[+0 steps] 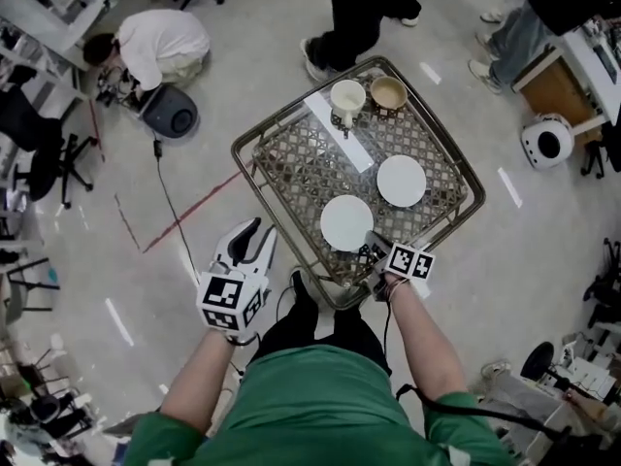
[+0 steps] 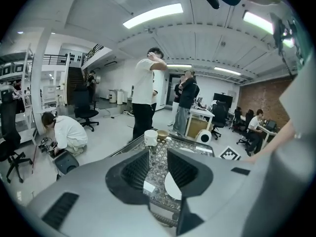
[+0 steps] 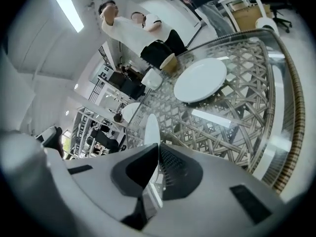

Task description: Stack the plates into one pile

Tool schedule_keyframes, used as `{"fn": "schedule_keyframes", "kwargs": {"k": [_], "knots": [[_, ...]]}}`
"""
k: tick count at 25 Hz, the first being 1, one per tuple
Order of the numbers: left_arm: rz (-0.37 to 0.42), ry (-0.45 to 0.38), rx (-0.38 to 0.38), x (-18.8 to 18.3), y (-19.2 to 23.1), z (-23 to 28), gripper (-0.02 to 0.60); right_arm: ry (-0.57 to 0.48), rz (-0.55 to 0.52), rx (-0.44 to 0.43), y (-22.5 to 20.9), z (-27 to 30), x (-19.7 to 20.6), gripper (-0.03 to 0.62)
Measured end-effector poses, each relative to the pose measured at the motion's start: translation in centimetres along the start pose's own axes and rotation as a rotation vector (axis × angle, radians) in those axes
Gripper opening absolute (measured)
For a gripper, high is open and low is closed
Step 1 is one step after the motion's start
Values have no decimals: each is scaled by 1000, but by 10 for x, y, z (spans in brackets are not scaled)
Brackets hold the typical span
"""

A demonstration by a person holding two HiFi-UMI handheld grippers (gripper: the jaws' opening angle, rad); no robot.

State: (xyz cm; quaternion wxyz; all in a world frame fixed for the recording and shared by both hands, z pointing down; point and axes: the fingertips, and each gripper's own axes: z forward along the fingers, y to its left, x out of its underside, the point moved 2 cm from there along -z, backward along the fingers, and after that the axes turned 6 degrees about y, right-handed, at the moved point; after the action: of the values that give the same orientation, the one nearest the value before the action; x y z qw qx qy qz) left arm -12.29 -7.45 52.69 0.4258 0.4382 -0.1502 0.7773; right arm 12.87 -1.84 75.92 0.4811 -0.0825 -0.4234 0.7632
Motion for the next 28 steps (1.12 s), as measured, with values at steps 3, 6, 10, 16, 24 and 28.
{"fn": "schedule_keyframes", "kwargs": {"k": [3,6,10,16,24,28], "knots": [[19,-30,28,-15,-3,4,126,-31,-31,-12,18,-13,-12,29],[41,-65,60,-32,-6,9,126,-66,-61,3,31,-27,-24,29],[75,-95,113,-49,-6,16,126,-148,-54,-4,49,-49,-39,29],[128,-104,212,-66,-27,40,126,-297,-11,-25,60,-86,-66,29],[178,-56,272,-69,-73,86,126,-424,133,-104,18,-106,-102,29],[195,-22,276,-75,-99,108,126,-421,190,-138,-9,-104,-119,29]]}}
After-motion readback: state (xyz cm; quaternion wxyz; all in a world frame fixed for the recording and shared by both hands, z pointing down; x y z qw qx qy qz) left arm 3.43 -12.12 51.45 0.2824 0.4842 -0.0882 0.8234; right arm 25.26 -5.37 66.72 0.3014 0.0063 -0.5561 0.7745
